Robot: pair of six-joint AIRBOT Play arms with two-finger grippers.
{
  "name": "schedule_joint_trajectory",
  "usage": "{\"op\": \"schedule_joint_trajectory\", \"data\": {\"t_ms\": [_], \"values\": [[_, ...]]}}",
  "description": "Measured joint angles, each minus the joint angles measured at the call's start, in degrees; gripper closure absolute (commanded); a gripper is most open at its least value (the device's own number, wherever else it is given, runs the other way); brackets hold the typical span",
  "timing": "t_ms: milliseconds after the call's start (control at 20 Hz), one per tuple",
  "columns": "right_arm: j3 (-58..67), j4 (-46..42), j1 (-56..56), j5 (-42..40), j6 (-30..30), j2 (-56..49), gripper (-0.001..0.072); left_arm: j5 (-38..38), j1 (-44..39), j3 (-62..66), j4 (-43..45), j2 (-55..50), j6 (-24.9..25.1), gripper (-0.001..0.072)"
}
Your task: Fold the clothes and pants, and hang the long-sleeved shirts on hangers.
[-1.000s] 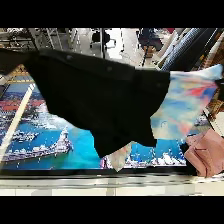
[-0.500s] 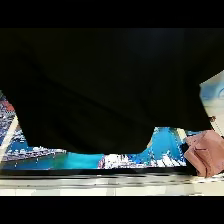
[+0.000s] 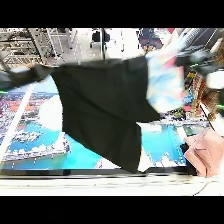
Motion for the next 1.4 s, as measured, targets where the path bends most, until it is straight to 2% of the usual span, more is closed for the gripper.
{"op": "schedule_joint_trajectory", "data": {"t_ms": [50,100,150,200,300,400,450,550,700,750,800,850,1050,1400], "values": [[0.4,0.6,1.1,-2.6,0.9,-5.5,0.0674,-3.0,-0.4,0.0,0.0,-5.4,-1.0,0.0696],[1.2,1.4,1.9,-4.3,2.1,-10.2,0.0482,-5.2,-0.5,0.5,-0.2,-10.0,-2.1,0.0596],[2.5,1.5,2.3,-6.7,3.1,-14.4,0.0253,-8.0,-0.2,1.6,0.0,-14.5,-3.3,0.026],[3.9,2.0,2.4,-7.1,4.1,-17.4,0.0176,-9.7,0.4,3.0,-0.4,-18.0,-4.9,0.003],[6.9,3.3,2.2,-2.1,5.4,-21.6,0.0181,-10.1,1.9,5.6,-1.5,-22.9,-6.9,0.002],[9.4,4.2,0.2,6.4,6.3,-22.9,0.0283,-5.5,4.0,7.2,-1.4,-25.2,-7.9,0.0024],[10.1,4.0,-1.3,11.8,7.0,-23.3,0.0289,-1.7,5.1,7.6,-0.8,-25.7,-8.5,0.0025],[10.6,5.3,-4.2,24.3,8.0,-23.5,0.0288,5.9,7.5,8.1,3.1,-26.6,-10.9,0.0024],[6.8,8.1,-8.1,40.6,9.2,-22.7,0.0284,19.4,9.5,8.2,13.8,-27.1,-16.6,0.0024],[3.5,9.7,-8.7,45.3,9.3,-21.7,0.0271,22.4,9.8,7.7,16.8,-27.2,-18.0,0.0023],[-0.5,11.1,-9.0,48.8,9.3,-20.2,0.022,24.7,9.9,7.0,18.8,-27.2,-19.1,0.0021],[-4.9,12.3,-9.2,50.9,9.5,-18.6,0.021,26.7,9.9,6.1,19.9,-27.2,-19.8,0.0019],[-23.2,19.1,-8.5,53.1,8.4,-11.6,0.0213,28.2,8.3,2.1,18.4,-27.6,-20.3,0.0019],[-40.7,28.2,-1.7,42.2,7.6,-8.7,0.0213,23.1,4.3,0.2,14.8,-30.8,-22.5,0.0021]]}}
